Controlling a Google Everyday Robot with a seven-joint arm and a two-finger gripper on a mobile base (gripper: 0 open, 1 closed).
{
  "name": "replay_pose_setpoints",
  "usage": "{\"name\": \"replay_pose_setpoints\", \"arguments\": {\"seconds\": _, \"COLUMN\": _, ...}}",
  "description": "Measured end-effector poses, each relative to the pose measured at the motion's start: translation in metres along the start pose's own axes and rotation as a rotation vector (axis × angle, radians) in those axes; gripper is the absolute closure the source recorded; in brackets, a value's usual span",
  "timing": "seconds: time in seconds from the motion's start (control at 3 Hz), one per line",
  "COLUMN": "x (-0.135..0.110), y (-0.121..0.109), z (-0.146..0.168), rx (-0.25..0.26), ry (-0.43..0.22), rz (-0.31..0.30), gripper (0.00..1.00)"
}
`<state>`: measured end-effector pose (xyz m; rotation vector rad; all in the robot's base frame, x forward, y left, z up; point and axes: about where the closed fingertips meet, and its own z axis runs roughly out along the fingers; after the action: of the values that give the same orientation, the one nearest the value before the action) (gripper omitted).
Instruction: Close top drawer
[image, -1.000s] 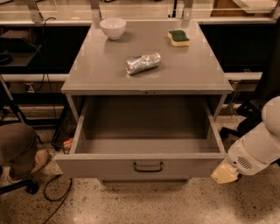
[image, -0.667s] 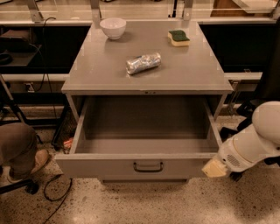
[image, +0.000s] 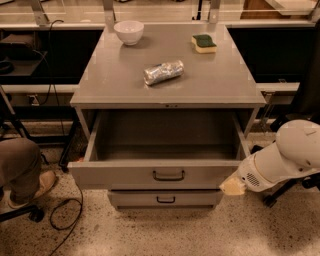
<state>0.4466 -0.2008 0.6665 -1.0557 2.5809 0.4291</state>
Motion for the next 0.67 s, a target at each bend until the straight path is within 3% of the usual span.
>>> {"name": "replay_pose_setpoints", "arguments": {"seconds": 0.33, "x": -0.018, "y": -0.009, "z": 0.014, "rx": -0.018, "ry": -0.027, "rz": -0.076, "gripper": 1.00}}
{"name": "replay_pose_setpoints", "arguments": {"seconds": 0.67, "x": -0.033, "y": -0.021, "z": 0.026, "rx": -0.018, "ry": -0.045, "rz": -0.115, "gripper": 1.00}}
